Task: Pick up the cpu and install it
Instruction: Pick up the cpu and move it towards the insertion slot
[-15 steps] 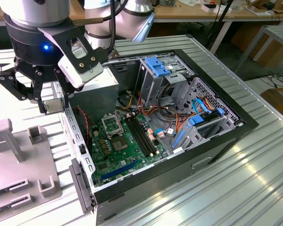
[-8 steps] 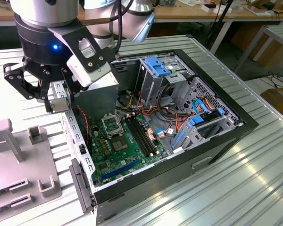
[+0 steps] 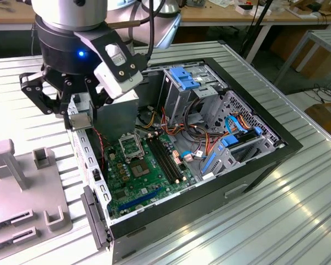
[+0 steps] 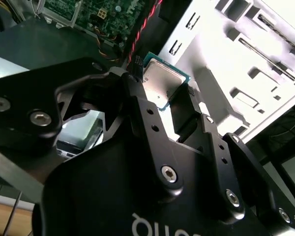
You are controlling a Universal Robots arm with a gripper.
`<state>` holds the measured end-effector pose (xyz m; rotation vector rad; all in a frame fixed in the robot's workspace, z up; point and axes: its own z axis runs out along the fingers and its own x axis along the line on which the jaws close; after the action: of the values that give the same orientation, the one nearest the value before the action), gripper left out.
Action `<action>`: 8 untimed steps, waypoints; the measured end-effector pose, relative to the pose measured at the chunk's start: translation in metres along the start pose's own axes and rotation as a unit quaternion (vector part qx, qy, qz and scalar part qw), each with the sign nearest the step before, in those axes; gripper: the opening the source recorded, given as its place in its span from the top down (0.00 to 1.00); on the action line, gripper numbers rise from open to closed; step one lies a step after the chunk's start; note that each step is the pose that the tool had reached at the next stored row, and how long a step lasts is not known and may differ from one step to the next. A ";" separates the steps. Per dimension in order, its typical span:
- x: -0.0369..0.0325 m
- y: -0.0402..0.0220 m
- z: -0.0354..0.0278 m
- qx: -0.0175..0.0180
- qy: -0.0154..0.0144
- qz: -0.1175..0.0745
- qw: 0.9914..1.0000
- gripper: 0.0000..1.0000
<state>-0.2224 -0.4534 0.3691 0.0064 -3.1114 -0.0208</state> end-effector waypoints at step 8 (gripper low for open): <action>-0.0188 -0.0001 -0.0006 0.000 0.000 0.000 1.000 0.53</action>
<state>-0.2036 -0.4533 0.3691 0.0064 -3.1114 -0.0207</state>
